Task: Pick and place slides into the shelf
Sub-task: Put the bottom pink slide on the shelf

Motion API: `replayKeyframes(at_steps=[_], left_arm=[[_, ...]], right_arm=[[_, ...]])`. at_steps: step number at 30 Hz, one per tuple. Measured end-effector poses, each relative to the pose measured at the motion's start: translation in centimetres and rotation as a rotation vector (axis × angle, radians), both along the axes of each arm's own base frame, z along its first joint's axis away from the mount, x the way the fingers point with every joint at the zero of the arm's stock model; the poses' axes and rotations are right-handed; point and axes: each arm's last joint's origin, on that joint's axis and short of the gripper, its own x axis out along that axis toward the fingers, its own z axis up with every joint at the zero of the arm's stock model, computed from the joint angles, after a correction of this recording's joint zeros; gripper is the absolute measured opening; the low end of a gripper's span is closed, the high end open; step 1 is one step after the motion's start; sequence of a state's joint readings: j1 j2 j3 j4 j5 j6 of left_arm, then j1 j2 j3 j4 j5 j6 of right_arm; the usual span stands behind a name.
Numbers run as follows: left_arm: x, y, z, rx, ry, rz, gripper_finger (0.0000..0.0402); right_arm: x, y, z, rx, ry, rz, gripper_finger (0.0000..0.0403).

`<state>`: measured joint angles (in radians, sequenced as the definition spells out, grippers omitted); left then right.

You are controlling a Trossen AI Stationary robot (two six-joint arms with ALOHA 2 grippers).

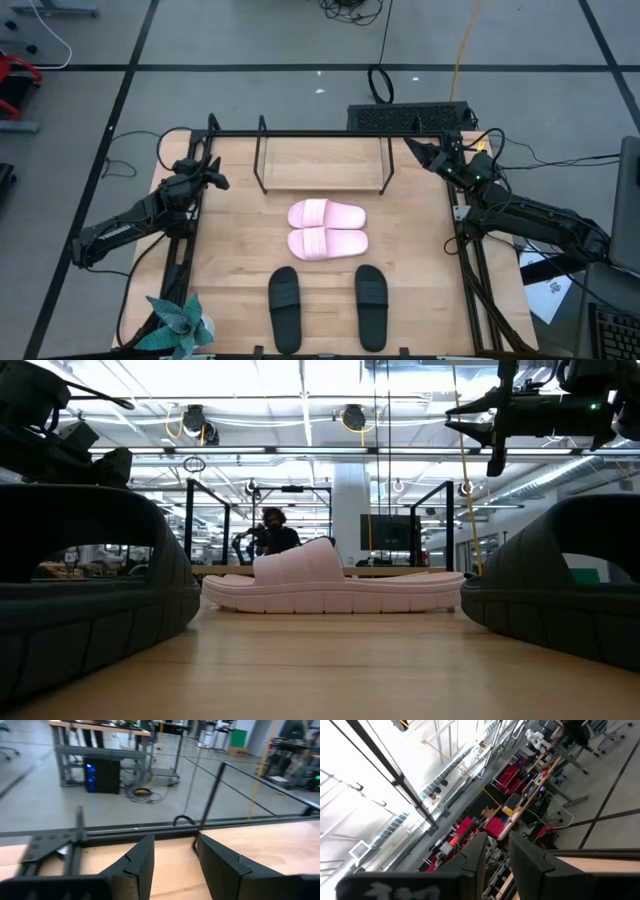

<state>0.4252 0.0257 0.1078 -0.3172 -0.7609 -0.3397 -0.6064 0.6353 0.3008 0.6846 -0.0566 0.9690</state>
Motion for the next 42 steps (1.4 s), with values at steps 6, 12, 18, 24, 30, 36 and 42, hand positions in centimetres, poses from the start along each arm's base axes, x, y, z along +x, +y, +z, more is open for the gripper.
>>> replayKeyframes(at_steps=[6, 12, 18, 24, 30, 36, 42], left_arm=[[-0.1, 0.0, 0.0, 0.004, 0.000, 0.025, 0.0147], [0.1, 0.1, 0.7, 0.026, -0.096, 0.019, 0.0147], [0.9, -0.5, 3.6, 0.003, -0.607, -0.299, 0.0147], [0.7, -1.8, 6.6, 0.297, -0.683, -0.654, 0.0147], [-0.2, -2.9, 8.5, 0.473, -0.817, -0.865, 0.0147], [-0.9, -3.3, 9.3, 0.515, -0.933, -0.958, 0.0147], [-0.6, -3.2, 9.0, 0.421, -0.954, -0.971, 0.0147]], right_arm=[[0.1, 0.2, 0.0, -0.008, 0.005, 0.012, 0.0075], [0.3, 0.4, 0.0, -0.011, 0.007, 0.028, 0.0075], [0.5, 1.0, 0.6, -0.088, -0.024, 0.053, 0.0075], [-0.2, 2.6, 3.2, -0.397, -0.207, 0.031, 0.0075], [-0.9, 3.7, 4.8, -0.534, -0.325, 0.011, 0.0075], [-0.4, 3.9, 6.7, -0.585, -0.292, 0.001, 0.0075], [-0.1, 4.1, 8.0, -0.656, -0.270, -0.030, 0.0075]])
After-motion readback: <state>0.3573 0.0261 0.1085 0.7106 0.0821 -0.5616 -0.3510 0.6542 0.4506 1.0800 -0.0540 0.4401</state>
